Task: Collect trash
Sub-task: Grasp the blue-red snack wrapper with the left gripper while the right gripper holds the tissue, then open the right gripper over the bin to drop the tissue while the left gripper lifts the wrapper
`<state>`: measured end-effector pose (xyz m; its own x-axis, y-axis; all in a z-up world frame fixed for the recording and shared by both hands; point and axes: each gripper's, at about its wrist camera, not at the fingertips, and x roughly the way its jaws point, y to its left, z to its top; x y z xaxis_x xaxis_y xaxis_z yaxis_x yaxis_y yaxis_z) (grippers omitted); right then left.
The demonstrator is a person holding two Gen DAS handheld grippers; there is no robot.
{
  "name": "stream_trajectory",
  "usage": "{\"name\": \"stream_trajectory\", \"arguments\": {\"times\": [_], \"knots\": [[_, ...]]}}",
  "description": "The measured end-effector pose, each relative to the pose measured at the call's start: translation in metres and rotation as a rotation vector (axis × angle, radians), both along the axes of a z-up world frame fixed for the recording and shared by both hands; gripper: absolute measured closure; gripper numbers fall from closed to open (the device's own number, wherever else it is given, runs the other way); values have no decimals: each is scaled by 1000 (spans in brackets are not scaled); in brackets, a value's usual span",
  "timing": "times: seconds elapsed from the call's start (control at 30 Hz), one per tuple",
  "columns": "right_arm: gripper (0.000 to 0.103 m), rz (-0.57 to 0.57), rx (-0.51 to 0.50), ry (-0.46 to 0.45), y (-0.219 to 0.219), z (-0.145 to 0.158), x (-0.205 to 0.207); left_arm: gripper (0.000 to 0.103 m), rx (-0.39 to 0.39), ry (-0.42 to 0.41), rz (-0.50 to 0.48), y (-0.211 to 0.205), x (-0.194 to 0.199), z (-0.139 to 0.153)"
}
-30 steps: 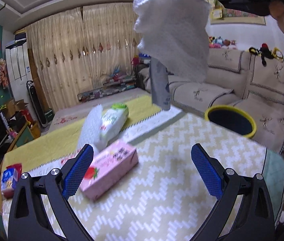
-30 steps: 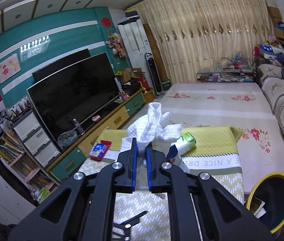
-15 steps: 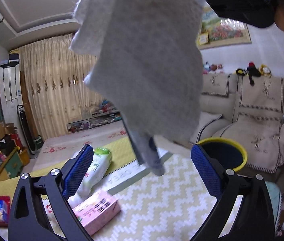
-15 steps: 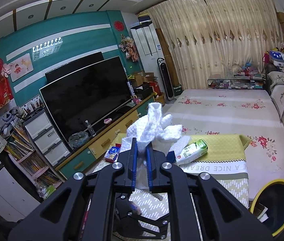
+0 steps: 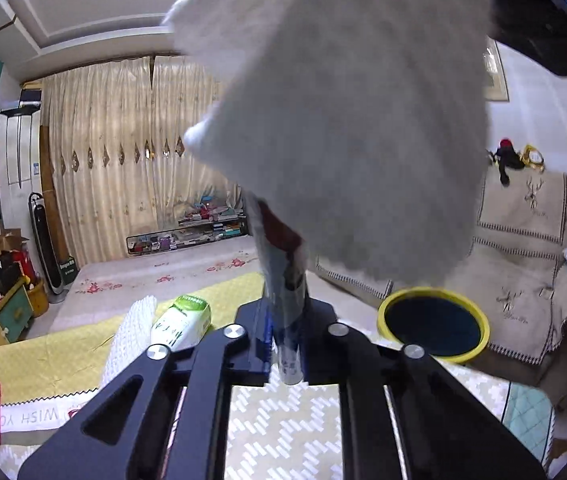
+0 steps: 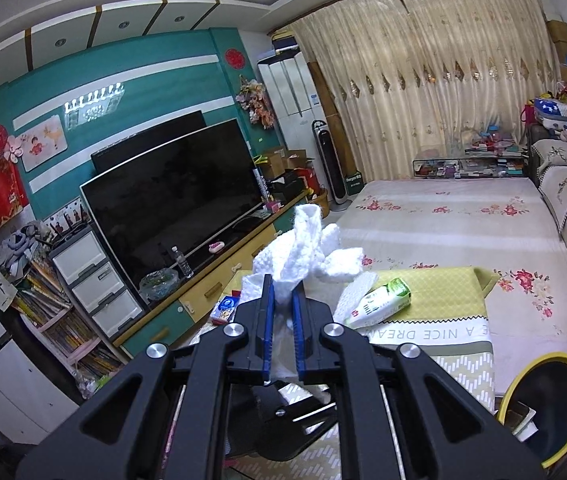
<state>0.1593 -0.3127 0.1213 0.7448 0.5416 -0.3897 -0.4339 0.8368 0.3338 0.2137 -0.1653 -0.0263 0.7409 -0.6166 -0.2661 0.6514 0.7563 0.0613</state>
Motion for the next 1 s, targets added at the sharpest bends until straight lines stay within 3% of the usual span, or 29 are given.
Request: {"name": "stream_trajectory", "arguments": {"times": [0.3,0.53,0.77,1.0], "knots": [[94,-94,15,-9,-37,0,-8,94,77,92,25,7,-11,-19],[94,-267,-6,16,-95,-15,-12,94,93,141,34,19,-28,-33],[93,-535,-79,191,-177,-79,-2,94,65,175,22,27,-39,-32],[93,-683,-111,403,-235,-167,29,94,68,221,18,18,-36,-33]]}}
